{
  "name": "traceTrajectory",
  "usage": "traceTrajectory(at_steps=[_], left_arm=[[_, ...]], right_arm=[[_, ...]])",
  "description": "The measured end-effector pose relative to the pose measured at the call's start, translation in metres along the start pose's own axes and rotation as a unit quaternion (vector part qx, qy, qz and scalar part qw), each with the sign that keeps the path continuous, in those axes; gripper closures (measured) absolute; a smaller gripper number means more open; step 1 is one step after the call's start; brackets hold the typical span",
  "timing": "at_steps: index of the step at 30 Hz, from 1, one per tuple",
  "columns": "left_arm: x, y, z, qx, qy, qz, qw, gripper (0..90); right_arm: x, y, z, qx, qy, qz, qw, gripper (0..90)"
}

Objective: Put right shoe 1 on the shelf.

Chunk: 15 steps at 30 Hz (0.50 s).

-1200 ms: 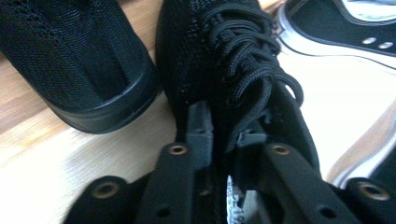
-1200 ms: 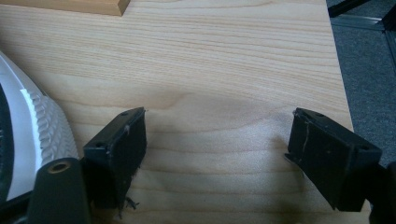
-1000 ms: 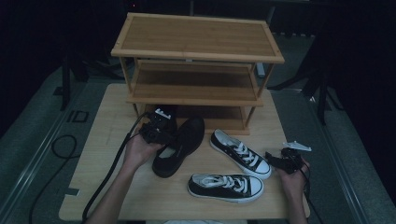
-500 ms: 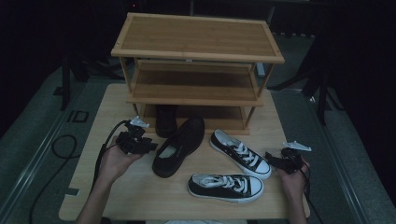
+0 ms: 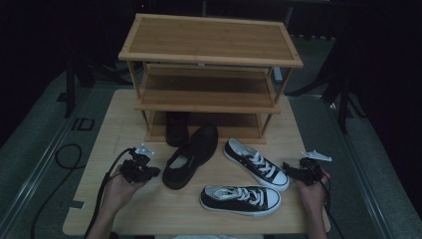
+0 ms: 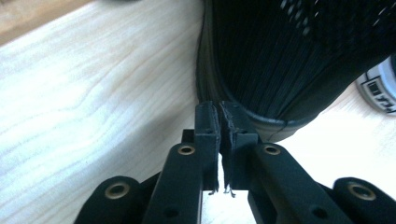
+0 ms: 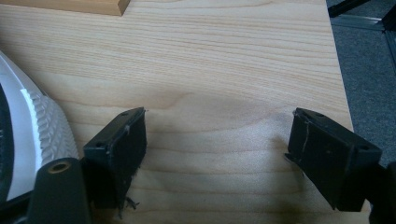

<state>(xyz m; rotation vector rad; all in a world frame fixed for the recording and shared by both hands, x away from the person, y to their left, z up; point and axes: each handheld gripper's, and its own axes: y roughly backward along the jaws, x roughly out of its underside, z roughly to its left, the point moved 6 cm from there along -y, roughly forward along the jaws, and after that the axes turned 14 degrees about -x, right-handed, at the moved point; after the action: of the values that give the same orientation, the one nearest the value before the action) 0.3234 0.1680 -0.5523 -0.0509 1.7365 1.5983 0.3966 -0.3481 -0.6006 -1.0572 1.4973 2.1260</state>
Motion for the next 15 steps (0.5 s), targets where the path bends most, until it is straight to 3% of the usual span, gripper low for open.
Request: traceTrajectory(at_steps=[10, 15], left_arm=[[0.018, -0.015, -0.017, 0.000, -0.013, 0.019, 0.9997, 86.7], [0.022, -0.013, -0.025, 0.003, -0.018, 0.019, 0.9997, 87.4]], right_arm=[[0.000, 0.000, 0.000, 0.000, 0.000, 0.000, 1.0000, 19.1], [0.000, 0.000, 0.000, 0.000, 0.000, 0.000, 1.0000, 19.2]])
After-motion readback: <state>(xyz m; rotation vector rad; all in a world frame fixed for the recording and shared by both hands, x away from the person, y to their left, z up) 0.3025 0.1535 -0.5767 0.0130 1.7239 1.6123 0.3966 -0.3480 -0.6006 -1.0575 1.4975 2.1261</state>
